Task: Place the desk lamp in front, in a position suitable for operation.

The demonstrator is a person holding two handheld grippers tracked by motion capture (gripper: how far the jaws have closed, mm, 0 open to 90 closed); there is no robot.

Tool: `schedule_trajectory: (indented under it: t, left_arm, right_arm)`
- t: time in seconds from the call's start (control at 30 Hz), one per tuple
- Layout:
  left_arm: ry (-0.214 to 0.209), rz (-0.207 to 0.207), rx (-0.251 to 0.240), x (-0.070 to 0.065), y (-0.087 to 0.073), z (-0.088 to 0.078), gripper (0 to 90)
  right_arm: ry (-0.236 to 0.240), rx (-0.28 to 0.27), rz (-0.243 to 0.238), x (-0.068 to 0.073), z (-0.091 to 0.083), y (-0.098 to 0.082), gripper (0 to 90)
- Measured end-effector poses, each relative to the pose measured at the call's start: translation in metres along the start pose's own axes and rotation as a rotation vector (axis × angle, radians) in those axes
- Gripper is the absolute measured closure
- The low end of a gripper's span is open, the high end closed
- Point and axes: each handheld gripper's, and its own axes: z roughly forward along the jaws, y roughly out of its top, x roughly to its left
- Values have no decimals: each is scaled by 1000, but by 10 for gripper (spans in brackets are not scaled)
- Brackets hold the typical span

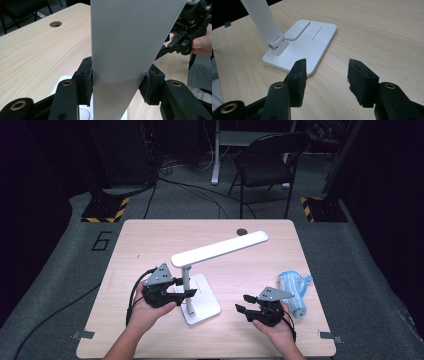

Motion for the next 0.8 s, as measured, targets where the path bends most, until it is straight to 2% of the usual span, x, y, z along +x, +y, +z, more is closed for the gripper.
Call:
schedule_trajectory:
  t: [0.17, 0.3, 0.33, 0.43, 0.6, 0.67, 0.8]
  left_arm:
    - [2, 6, -2, 0, 0, 0, 515]
    - [10, 10, -8, -1, -1, 0, 515]
    - [7, 10, -9, 0, -1, 0, 515]
    - [9, 13, -7, -1, -1, 0, 515]
    - [10, 10, -5, 0, 0, 0, 514]
    - [3, 10, -7, 0, -1, 0, 515]
    - [1, 14, -6, 0, -1, 0, 516]
  right_arm:
    - [-5, 3, 12, -1, -2, 0, 436]
    - [-16, 8, -9, -3, -2, -1, 415]
    - [1, 8, -19, -3, -1, -2, 415]
    - [24, 62, -14, -2, 1, -3, 421]
    - [24, 62, -28, -3, -1, -4, 487]
    - [6, 57, -48, -6, -6, -4, 528]
    - [-35, 60, -65, -13, -11, -6, 542]
